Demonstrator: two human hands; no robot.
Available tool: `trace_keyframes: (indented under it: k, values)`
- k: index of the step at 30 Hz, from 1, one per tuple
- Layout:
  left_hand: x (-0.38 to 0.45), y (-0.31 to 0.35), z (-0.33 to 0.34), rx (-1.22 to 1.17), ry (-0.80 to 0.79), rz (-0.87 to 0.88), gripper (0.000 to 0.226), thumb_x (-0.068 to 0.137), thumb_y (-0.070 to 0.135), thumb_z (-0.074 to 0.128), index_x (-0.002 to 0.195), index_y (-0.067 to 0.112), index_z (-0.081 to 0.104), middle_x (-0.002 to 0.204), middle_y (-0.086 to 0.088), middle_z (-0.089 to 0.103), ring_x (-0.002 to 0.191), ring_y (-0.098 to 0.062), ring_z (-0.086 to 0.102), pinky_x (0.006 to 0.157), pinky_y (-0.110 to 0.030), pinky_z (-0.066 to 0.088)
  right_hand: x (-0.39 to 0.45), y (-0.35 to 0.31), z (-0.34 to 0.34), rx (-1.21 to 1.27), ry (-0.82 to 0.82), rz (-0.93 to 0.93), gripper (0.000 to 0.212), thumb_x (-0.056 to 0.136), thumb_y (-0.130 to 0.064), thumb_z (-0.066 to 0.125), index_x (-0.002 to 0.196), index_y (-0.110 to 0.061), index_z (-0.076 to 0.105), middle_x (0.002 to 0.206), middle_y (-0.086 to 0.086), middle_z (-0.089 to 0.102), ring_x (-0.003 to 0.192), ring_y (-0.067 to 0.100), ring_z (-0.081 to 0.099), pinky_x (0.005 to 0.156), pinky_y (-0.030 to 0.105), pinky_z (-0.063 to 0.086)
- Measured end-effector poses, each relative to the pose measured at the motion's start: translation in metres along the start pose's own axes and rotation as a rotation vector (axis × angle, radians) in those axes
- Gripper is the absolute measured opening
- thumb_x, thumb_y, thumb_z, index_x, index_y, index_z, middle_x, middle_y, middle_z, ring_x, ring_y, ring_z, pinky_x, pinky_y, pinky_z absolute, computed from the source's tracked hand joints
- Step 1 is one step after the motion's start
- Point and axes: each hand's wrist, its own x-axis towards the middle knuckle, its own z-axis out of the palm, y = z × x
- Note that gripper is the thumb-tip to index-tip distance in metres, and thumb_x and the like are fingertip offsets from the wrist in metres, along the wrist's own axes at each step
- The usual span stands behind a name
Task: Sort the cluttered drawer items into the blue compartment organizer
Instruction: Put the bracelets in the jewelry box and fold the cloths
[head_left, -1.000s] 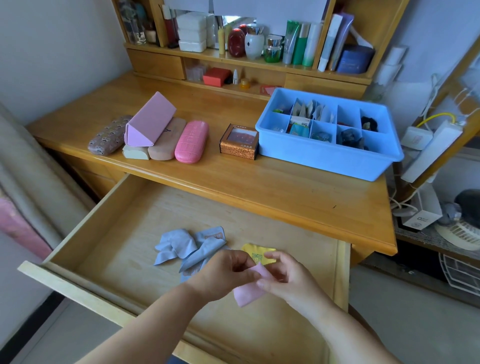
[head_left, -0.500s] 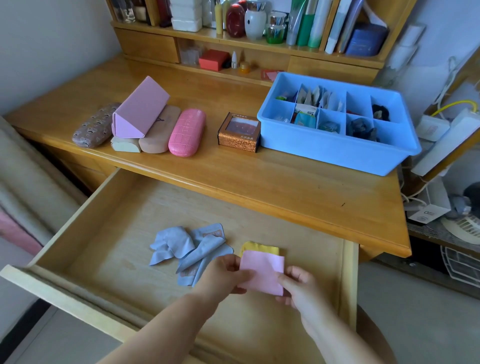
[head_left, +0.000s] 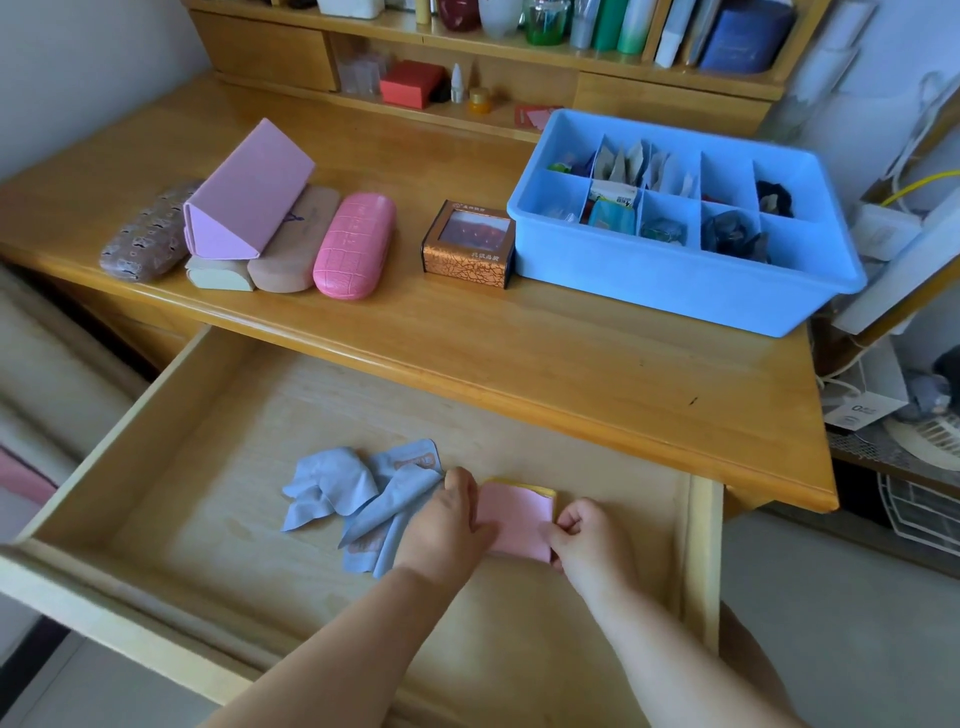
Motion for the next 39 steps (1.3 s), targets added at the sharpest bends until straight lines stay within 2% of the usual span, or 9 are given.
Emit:
trace_keyframes:
  k: [6,9,17,19,23,27,32,35,39]
  values:
    - [-0.008,-0.015,-0.039,0.287,0.245,0.217,0.022,0.083,0.015,0.06,0.105,0.018,0.061,0.101,0.001,0.059,0.089,-0.023,0.06,0.068,-0.033,0.047,-0.023,-0.002,-0.008,0.0,-0.03,-0.277,0.028,0.081,-0.023,0.065,0.062,-0.015,0.046,0.049,-0.007,0.044,0.05,0.009,0.034,0.051,0.028,0.029]
    - [-0.001,-0.036,-0.063,0.502,0.185,0.027,0.044,0.083,0.024,0.059,0.126,0.021,0.051,0.121,0.0,0.05,0.11,-0.025,0.049,0.09,-0.031,0.039,-0.037,0.0,-0.004,-0.021,-0.127,-0.352,0.025,0.08,-0.019,0.066,0.064,-0.012,0.049,0.05,-0.006,0.044,0.05,0.008,0.032,0.051,0.026,0.028]
    - [-0.002,-0.04,-0.103,0.045,0.296,0.021,0.021,0.091,0.018,0.057,0.07,0.015,0.058,0.064,0.001,0.054,0.065,-0.019,0.05,0.059,-0.029,0.032,-0.047,-0.031,0.013,0.109,-0.358,-0.275,0.018,0.088,-0.01,0.061,0.07,-0.014,0.06,0.062,-0.001,0.062,0.057,0.012,0.055,0.062,0.025,0.045]
    - [-0.013,-0.034,-0.106,0.061,0.286,0.154,0.012,0.089,0.013,0.059,0.08,0.009,0.066,0.075,-0.002,0.062,0.072,-0.017,0.055,0.066,-0.029,0.038,-0.046,-0.044,0.02,0.25,-0.394,-0.196,0.017,0.09,-0.008,0.058,0.076,-0.015,0.063,0.066,-0.001,0.066,0.058,0.008,0.061,0.058,0.019,0.048]
    - [-0.035,-0.034,-0.085,0.351,-0.197,0.208,0.032,0.089,0.029,0.057,0.12,0.024,0.061,0.121,0.008,0.061,0.11,-0.012,0.057,0.092,-0.024,0.042,-0.044,-0.058,0.038,0.248,-0.451,-0.143,0.012,0.092,-0.012,0.059,0.101,-0.017,0.063,0.085,-0.002,0.07,0.076,0.01,0.065,0.07,0.021,0.05]
    - [-0.028,-0.049,-0.094,0.324,0.055,0.063,0.027,0.09,0.02,0.05,0.114,0.022,0.063,0.12,0.003,0.058,0.107,-0.017,0.057,0.083,-0.024,0.045,-0.042,-0.055,0.05,0.004,-0.44,-0.182,0.03,0.09,-0.019,0.062,0.119,-0.018,0.056,0.107,-0.004,0.064,0.098,0.01,0.06,0.088,0.022,0.045]
    - [0.001,-0.08,-0.112,0.591,0.038,-0.018,0.049,0.086,0.022,0.057,0.132,0.026,0.042,0.126,-0.001,0.043,0.119,-0.023,0.044,0.095,-0.032,0.041,-0.042,-0.056,0.046,-0.25,-0.252,-0.464,0.031,0.09,-0.017,0.059,0.118,-0.028,0.061,0.09,-0.019,0.057,0.078,0.0,0.056,0.07,0.005,0.038]
    - [0.013,-0.083,-0.119,0.527,0.112,-0.022,0.025,0.09,0.031,0.055,0.114,0.025,0.06,0.113,0.0,0.055,0.109,-0.021,0.052,0.088,-0.03,0.041,-0.038,-0.06,0.051,-0.549,-0.354,-0.662,0.027,0.092,-0.022,0.052,0.115,-0.028,0.065,0.127,-0.012,0.053,0.106,0.013,0.058,0.087,0.018,0.042]
    - [0.012,-0.082,-0.137,-0.063,0.272,-0.14,0.028,0.09,0.029,0.057,0.075,0.006,0.064,0.067,-0.002,0.06,0.061,-0.019,0.054,0.056,-0.031,0.041,-0.036,-0.064,0.067,-0.754,-0.456,-0.698,0.037,0.093,-0.029,0.043,0.128,-0.027,0.053,0.145,-0.01,0.042,0.121,0.025,0.052,0.097,0.027,0.043]
